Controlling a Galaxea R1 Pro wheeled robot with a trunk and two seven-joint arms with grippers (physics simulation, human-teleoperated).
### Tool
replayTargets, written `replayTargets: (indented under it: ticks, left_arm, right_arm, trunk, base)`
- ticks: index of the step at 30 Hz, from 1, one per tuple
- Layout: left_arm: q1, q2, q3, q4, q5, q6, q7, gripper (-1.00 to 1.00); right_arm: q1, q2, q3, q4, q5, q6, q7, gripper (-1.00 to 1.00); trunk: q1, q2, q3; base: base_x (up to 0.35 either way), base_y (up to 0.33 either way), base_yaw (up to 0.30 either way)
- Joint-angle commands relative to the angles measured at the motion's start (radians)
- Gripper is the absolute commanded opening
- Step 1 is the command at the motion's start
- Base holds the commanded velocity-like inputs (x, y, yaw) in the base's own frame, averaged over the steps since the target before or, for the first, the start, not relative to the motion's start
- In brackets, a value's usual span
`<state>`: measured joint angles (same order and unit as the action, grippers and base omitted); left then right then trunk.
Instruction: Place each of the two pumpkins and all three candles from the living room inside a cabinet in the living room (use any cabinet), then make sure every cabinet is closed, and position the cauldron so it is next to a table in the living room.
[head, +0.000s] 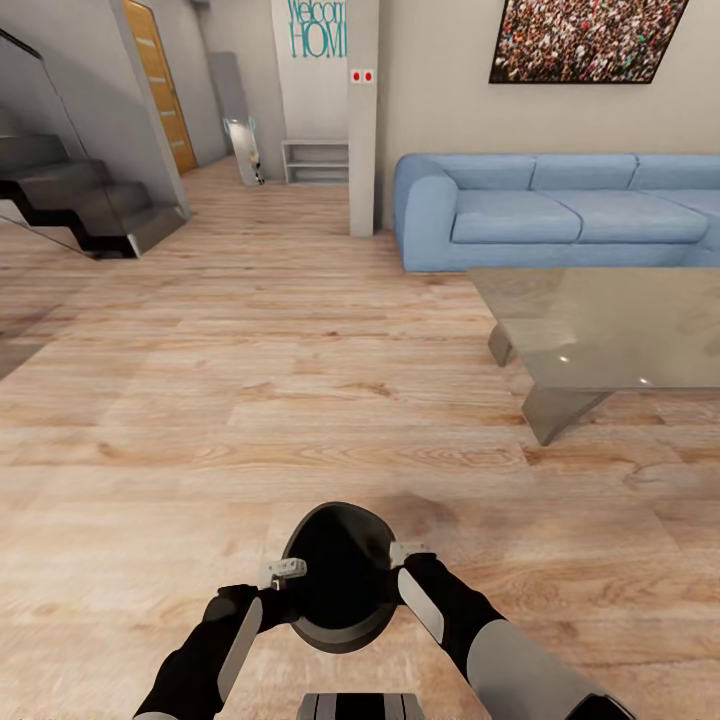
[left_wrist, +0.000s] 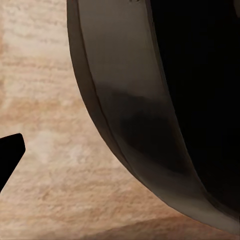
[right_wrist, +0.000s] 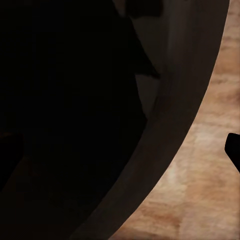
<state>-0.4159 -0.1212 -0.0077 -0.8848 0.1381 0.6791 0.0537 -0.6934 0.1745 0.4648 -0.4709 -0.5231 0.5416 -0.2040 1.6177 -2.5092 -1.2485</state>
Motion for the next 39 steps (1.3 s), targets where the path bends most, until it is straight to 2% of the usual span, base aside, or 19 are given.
replayTargets:
  ticks: [1, 7, 11, 15, 16, 23, 24, 37, 39]
  left_arm:
    - [0.000, 0.000, 0.000, 0.000, 0.000, 0.000, 0.000, 1.00]
    - [0.000, 0.000, 0.000, 0.000, 0.000, 0.000, 0.000, 1.00]
    - [0.000, 0.000, 0.000, 0.000, 0.000, 0.000, 0.000, 1.00]
    - [0.000, 0.001, 0.001, 0.000, 0.000, 0.000, 0.000, 1.00]
    - [0.000, 0.001, 0.001, 0.000, 0.000, 0.000, 0.000, 1.00]
    - [0.000, 0.000, 0.002, 0.000, 0.000, 0.003, 0.000, 1.00]
    - [0.000, 0.000, 0.002, 0.000, 0.000, 0.004, 0.000, -1.00]
    - [0.000, 0.001, 0.005, 0.000, 0.000, 0.009, 0.001, -1.00]
    - [0.000, 0.001, 0.005, 0.000, 0.000, 0.010, 0.000, -1.00]
  right_arm:
    - [0.000, 0.000, 0.000, 0.000, 0.000, 0.000, 0.000, 1.00]
    - [0.000, 0.000, 0.000, 0.000, 0.000, 0.000, 0.000, 1.00]
    - [0.000, 0.000, 0.000, 0.000, 0.000, -0.004, 0.000, 1.00]
    - [0.000, 0.000, 0.000, 0.000, 0.000, -0.006, 0.000, 1.00]
    - [0.000, 0.000, 0.000, 0.001, 0.000, -0.006, 0.000, -1.00]
    - [0.000, 0.000, 0.000, 0.002, -0.001, -0.007, 0.000, -1.00]
    - [0.000, 0.000, 0.000, 0.002, -0.002, -0.007, 0.000, -1.00]
    - [0.000, 0.000, 0.000, 0.002, 0.000, -0.031, 0.000, -1.00]
    - [0.000, 0.000, 0.000, 0.002, 0.000, -0.032, 0.000, -1.00]
  trunk:
    - [0.000, 0.000, 0.000]
    - [0.000, 0.000, 0.000]
    - [0.002, -0.001, -0.015]
    - [0.002, -0.001, -0.015]
    - [0.002, -0.001, -0.015]
    - [0.002, -0.001, -0.015]
    - [0.002, -0.001, -0.015]
    - [0.002, -0.001, -0.015]
    - [0.001, 0.000, -0.008]
  base:
    - [0.000, 0.000, 0.000]
    - [0.000, 0.000, 0.000]
    - [0.000, 0.000, 0.000]
    - [0.000, 0.000, 0.000]
    - [0.000, 0.000, 0.000]
    - [0.000, 0.000, 0.000]
    - [0.000, 0.000, 0.000]
    - [0.000, 0.000, 0.000]
    - [0.000, 0.000, 0.000]
